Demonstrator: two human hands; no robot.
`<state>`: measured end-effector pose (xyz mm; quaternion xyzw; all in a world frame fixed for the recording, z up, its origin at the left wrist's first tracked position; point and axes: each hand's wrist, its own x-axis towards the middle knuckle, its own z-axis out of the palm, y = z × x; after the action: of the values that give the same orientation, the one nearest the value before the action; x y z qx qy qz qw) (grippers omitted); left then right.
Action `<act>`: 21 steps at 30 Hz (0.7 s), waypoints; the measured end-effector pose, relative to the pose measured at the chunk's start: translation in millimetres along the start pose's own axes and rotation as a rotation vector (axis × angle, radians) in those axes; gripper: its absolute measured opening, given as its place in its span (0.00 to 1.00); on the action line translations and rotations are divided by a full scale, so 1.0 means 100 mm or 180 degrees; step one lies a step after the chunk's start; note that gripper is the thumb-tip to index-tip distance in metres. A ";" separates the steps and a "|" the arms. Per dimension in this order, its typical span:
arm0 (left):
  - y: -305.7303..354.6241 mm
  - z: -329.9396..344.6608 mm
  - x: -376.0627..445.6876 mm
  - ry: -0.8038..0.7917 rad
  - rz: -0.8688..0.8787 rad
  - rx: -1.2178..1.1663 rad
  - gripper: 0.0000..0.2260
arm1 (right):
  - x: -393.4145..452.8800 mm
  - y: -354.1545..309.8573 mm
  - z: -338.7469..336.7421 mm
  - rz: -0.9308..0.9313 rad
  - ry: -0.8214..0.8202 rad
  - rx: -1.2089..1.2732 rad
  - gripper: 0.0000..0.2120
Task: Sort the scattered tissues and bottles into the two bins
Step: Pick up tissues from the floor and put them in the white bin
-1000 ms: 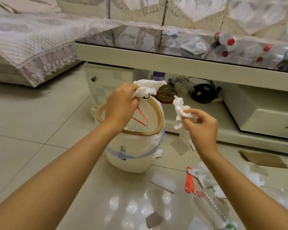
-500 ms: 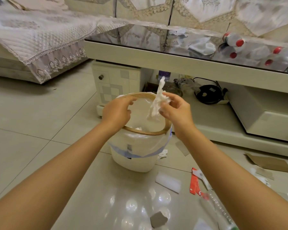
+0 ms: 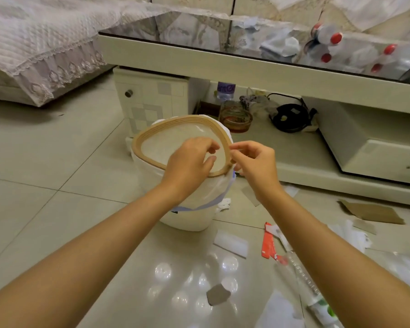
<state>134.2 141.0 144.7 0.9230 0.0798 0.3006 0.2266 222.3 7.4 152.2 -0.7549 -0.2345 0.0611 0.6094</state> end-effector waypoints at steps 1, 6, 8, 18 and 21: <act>0.05 0.11 -0.04 -0.0006 0.0268 0.0056 0.08 | -0.03 0.07 -0.05 -0.0021 -0.0011 -0.0045 0.05; 0.21 0.78 -0.24 0.0095 0.1701 0.0568 0.15 | -0.23 0.57 -0.45 0.0173 -0.0042 -0.0325 0.06; 0.22 1.09 -0.37 -0.0100 0.1988 0.0572 0.18 | -0.31 0.83 -0.65 0.0281 -0.0044 -0.0552 0.07; -0.11 2.20 -0.96 -0.3028 -0.0819 0.1336 0.43 | -0.69 1.94 -1.44 0.1247 0.0447 -0.0861 0.08; -0.23 2.31 -0.92 -0.2969 -0.0889 0.1357 0.42 | -0.73 2.14 -1.51 0.1327 0.0468 -0.1011 0.10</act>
<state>196.8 49.5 -79.4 0.9648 0.1520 -0.1977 0.0832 274.9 -190.0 -27.6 -0.8754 -0.0358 0.0927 0.4730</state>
